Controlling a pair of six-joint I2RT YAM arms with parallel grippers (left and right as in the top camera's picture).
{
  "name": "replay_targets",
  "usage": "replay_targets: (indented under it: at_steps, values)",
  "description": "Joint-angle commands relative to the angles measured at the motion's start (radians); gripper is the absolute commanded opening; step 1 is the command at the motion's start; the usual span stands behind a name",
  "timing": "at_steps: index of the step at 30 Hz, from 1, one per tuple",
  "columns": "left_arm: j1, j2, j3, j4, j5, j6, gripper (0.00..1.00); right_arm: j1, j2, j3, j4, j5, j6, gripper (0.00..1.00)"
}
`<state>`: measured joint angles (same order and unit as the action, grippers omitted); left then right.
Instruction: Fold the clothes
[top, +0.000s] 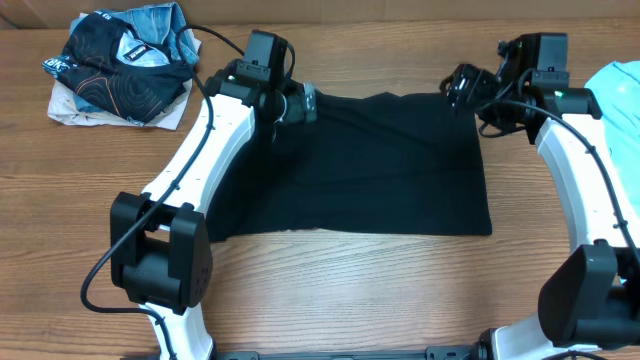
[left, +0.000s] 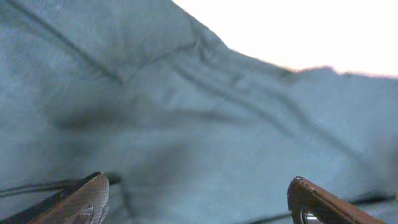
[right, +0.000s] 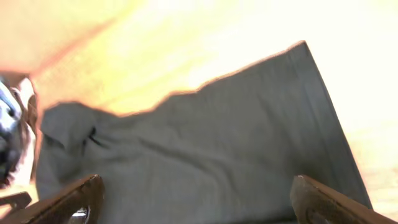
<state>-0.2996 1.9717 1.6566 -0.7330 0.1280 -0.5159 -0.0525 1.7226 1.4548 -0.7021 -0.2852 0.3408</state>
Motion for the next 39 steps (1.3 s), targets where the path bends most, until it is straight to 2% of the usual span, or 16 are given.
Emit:
replay_targets:
  at_steps: [1, 7, 13, 20, 27, 39]
  values:
    - [0.013, 0.02, 0.013, 0.049, 0.053, -0.162, 0.94, -0.004, 0.051, 0.018, 0.056, -0.005, 0.03, 1.0]
    - [0.013, 0.06, 0.013, 0.202, 0.095, -0.19, 0.94, -0.006, 0.146, 0.018, 0.214, -0.005, 0.025, 1.0]
    - [0.011, 0.141, 0.013, 0.282, 0.129, -0.256, 0.93, -0.006, 0.2, 0.018, 0.328, 0.076, 0.024, 1.0]
    - [0.023, 0.231, 0.013, 0.312, 0.112, -0.317, 0.93, -0.011, 0.249, 0.018, 0.331, 0.165, -0.036, 1.0]
    - [0.05, 0.233, 0.015, 0.319, 0.045, -0.36, 0.9, -0.011, 0.294, 0.018, 0.312, 0.204, -0.061, 1.0]
    - [0.1, 0.233, 0.015, 0.279, -0.011, -0.45, 0.9, -0.015, 0.339, 0.018, 0.386, 0.251, -0.077, 1.0]
